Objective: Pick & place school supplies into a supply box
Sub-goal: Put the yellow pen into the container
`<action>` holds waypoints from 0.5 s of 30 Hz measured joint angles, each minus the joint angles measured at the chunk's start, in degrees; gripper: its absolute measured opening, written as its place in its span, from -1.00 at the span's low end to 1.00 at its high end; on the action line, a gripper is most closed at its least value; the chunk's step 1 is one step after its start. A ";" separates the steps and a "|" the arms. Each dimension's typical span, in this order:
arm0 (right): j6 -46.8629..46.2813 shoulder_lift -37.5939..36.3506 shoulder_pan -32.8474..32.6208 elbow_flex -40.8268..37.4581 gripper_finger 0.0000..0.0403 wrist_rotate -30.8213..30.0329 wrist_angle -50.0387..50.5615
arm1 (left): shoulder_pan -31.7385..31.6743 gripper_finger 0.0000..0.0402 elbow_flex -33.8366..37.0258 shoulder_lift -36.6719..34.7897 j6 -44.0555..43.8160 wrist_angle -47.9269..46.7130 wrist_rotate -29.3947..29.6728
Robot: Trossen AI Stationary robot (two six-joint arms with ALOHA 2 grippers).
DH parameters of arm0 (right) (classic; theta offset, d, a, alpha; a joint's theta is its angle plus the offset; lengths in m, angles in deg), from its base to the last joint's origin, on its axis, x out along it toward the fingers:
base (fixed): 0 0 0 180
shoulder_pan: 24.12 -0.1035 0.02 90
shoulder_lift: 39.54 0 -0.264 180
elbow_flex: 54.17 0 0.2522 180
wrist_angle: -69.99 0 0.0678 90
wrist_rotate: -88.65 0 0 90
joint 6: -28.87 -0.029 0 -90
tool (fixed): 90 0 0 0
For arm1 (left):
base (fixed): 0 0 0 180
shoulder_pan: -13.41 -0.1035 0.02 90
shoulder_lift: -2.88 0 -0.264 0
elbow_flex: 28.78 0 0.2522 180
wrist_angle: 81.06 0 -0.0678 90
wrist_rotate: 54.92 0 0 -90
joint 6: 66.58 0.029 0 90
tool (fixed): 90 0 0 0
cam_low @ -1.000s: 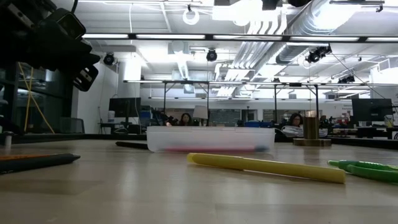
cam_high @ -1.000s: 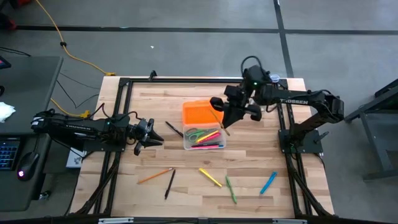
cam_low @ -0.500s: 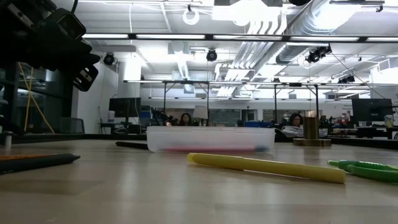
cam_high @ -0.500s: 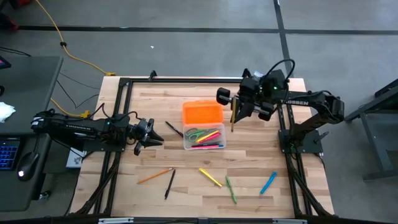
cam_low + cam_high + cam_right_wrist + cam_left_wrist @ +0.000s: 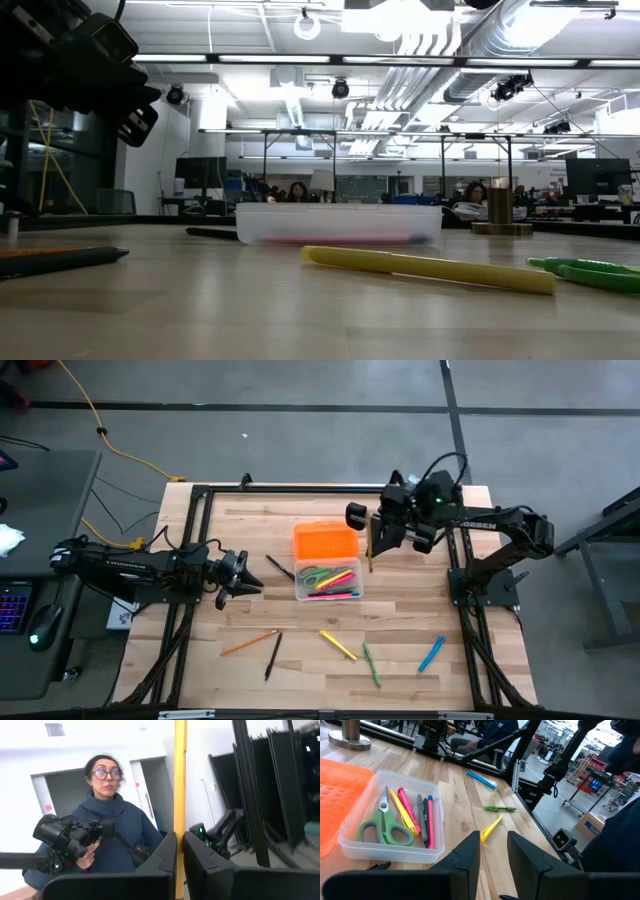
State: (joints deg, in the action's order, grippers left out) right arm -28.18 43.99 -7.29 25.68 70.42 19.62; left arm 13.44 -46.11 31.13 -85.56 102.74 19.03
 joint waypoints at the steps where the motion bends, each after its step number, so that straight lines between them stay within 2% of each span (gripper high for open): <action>1: 0.88 0.00 0.01 -0.49 -0.98 0.11 2.01 | -0.01 -0.36 0.00 0.00 0.00 0.00 0.00; 8: 12.10 0.04 -0.91 -3.97 -0.99 -1.03 18.88 | -0.02 -0.36 0.00 0.00 0.00 0.00 0.00; 15: 16.63 0.04 -1.26 -6.96 -0.99 -4.71 27.95 | -0.01 -0.36 0.00 0.00 -0.39 0.28 0.02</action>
State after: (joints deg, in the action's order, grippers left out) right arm -11.54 44.03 -8.55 18.73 65.71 47.58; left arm 13.43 -46.11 31.13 -85.96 103.02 19.05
